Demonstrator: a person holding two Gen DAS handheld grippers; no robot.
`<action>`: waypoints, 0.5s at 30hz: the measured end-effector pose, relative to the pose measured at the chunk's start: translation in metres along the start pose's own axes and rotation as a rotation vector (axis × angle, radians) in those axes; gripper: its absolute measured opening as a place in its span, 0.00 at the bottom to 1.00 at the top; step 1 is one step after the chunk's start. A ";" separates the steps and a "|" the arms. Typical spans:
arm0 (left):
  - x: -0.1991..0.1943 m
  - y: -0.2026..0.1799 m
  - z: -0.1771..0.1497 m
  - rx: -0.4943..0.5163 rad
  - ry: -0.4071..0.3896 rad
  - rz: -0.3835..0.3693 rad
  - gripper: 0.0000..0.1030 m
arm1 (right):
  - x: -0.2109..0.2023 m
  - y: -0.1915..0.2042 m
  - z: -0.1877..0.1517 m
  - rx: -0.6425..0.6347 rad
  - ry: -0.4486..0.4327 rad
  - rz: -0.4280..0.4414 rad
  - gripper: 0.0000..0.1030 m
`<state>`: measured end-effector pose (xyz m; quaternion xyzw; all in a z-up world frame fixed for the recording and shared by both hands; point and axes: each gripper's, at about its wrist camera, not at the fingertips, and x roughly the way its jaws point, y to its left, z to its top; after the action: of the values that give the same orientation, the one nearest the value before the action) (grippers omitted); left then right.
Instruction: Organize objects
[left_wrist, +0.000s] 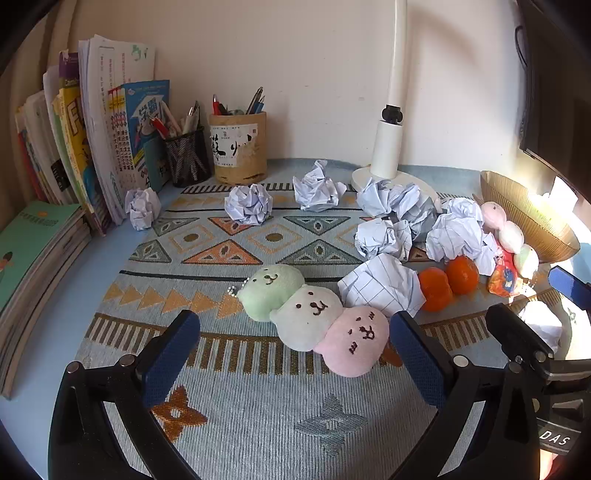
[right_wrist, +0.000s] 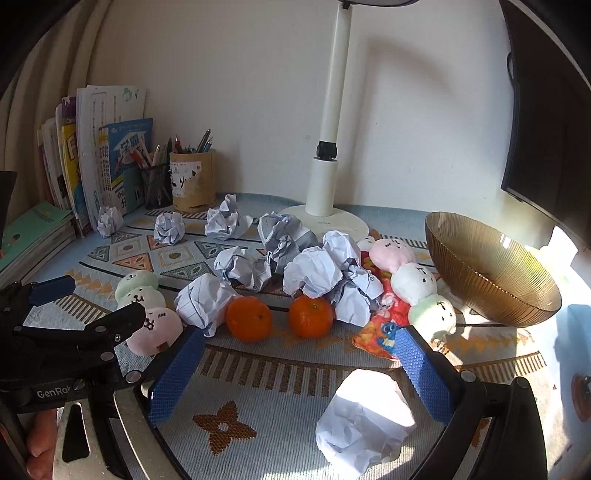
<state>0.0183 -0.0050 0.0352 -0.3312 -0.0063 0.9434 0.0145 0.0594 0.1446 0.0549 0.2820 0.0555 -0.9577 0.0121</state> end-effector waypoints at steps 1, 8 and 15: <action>0.000 0.000 0.000 0.000 0.000 0.001 0.99 | 0.000 0.000 0.000 0.000 0.000 -0.001 1.00; 0.000 0.001 -0.001 -0.001 0.002 0.003 0.99 | 0.002 0.000 0.000 0.006 0.013 0.002 1.00; 0.001 0.001 -0.001 0.000 0.004 0.002 0.99 | 0.004 -0.002 0.000 0.016 0.025 -0.006 1.00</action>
<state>0.0186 -0.0057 0.0339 -0.3332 -0.0058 0.9428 0.0135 0.0556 0.1464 0.0526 0.2940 0.0488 -0.9545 0.0064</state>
